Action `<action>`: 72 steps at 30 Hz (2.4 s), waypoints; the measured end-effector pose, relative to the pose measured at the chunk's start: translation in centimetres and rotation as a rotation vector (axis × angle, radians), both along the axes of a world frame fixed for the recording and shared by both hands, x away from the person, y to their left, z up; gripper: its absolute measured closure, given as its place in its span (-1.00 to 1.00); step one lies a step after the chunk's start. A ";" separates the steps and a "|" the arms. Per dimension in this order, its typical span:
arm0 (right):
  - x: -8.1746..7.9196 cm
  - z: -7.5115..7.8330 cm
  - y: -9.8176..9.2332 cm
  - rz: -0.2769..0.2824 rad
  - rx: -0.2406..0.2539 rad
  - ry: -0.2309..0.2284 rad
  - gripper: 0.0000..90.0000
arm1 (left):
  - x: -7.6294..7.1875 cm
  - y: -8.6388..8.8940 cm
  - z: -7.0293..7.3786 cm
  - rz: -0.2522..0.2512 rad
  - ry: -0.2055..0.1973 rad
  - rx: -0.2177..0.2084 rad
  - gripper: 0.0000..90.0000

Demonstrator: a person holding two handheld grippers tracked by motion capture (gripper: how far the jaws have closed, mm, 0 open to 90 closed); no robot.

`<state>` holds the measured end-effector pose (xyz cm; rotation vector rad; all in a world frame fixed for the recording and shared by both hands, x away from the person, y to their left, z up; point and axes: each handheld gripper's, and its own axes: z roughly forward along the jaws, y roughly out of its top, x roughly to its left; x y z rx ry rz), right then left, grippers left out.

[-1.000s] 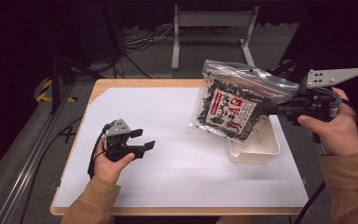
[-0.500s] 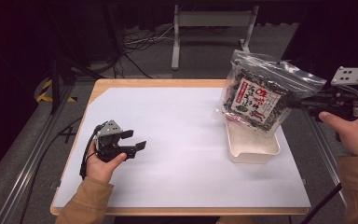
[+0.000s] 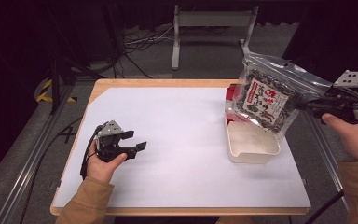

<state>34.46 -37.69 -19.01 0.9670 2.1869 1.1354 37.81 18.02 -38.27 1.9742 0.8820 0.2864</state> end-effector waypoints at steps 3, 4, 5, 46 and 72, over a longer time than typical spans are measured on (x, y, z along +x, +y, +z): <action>0.0 -0.2 0.0 0.003 -0.003 0.007 0.75 | 0.0 0.2 0.0 0.001 -0.001 -0.008 -0.33; 0.1 -0.3 0.0 0.006 -0.008 0.016 0.75 | 0.0 0.2 0.0 0.001 0.003 -0.010 -0.33; 0.3 -0.5 0.0 0.003 -0.010 0.030 0.75 | 0.0 0.1 0.0 0.001 0.003 -0.009 -0.33; 2.8 -8.4 1.2 -0.040 -0.104 0.246 0.75 | -0.1 0.2 0.0 0.001 0.013 -0.021 -0.35; 2.3 -9.8 -0.5 -0.061 0.019 0.125 0.32 | -0.6 2.2 -0.6 0.013 0.000 -0.037 -0.37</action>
